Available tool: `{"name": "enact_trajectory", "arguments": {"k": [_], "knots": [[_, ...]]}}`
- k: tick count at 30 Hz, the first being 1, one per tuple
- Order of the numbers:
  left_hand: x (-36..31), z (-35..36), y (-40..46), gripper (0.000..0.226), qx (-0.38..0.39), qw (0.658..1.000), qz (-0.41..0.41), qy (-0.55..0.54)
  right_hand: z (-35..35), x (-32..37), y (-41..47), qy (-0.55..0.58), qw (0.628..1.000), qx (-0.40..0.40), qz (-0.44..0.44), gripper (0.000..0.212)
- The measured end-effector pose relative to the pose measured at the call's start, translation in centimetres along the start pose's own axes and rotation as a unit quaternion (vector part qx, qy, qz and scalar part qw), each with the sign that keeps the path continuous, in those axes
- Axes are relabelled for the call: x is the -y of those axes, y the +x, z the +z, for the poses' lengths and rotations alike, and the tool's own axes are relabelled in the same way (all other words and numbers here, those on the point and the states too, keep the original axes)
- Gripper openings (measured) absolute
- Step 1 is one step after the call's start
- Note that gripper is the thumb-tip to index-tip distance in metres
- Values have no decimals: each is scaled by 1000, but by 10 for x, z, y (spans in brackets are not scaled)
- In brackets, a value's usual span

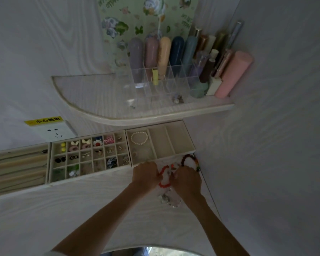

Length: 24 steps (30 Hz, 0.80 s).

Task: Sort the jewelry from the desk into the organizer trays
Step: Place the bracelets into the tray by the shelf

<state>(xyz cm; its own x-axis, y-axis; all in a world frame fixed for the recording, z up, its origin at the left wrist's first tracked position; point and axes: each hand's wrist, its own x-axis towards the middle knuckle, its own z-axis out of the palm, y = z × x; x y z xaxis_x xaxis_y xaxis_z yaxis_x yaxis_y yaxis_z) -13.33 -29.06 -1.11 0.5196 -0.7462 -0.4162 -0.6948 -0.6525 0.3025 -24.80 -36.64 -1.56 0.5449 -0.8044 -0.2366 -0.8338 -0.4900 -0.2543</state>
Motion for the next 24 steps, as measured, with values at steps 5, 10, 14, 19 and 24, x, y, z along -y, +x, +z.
{"name": "enact_trajectory", "arguments": {"k": [5, 10, 14, 19, 24], "knots": [[5, -6, -11, 31, 10, 998, 55, -26, -7, -5, -6, 40, 999, 28, -9, 26], [9, -25, -17, 31, -23, 989, 140, -36, -20, -9, -5, 132, 988, 37, -73, 20], [6, -45, -19, 30, -42, 981, 185, -26, -37, -2, 13, 123, 964, 117, -203, 41], [5, -63, -23, 25, -46, 982, 176, -50, -48, 6, 21, 152, 956, 157, -194, 19], [16, -74, -23, 23, -22, 983, 167, -75, -52, -6, 25, 275, 940, 135, -147, 10]]}}
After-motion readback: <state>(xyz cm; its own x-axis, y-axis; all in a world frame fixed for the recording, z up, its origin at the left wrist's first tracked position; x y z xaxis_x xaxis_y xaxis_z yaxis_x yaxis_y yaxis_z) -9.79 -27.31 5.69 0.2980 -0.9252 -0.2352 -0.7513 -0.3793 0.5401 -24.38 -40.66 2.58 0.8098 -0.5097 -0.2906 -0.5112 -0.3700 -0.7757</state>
